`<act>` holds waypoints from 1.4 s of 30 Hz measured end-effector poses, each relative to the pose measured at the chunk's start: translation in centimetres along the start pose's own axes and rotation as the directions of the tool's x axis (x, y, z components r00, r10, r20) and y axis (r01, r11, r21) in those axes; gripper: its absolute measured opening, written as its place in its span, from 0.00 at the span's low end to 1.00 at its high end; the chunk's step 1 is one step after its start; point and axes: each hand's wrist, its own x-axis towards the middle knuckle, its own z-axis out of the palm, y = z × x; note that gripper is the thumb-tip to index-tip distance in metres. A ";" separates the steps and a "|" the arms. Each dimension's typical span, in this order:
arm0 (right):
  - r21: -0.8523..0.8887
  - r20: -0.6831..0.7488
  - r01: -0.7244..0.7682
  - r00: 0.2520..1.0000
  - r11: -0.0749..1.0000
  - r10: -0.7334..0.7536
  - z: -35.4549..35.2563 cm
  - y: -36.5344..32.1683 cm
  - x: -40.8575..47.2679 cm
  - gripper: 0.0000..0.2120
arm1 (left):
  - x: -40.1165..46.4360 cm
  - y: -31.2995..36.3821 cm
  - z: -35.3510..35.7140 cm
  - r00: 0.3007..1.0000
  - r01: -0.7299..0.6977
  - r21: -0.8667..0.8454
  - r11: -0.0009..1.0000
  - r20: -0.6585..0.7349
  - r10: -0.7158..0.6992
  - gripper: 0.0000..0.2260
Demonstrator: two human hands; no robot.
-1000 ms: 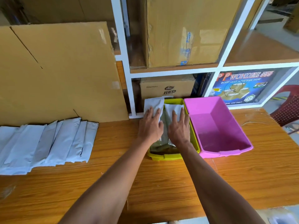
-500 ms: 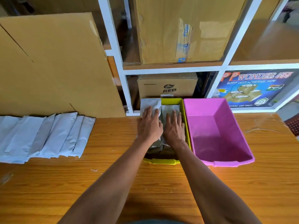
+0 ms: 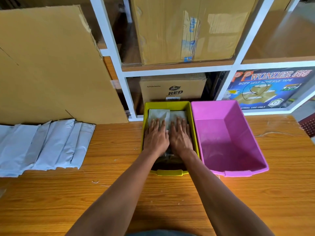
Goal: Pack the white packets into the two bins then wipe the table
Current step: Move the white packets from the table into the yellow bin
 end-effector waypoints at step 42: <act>0.115 -0.307 0.119 0.949 0.986 -0.079 4.0 2.0 3.7 0.33 | 4.5 -2.4 5.3 0.959 -0.177 0.003 0.984 -0.226 0.173 0.28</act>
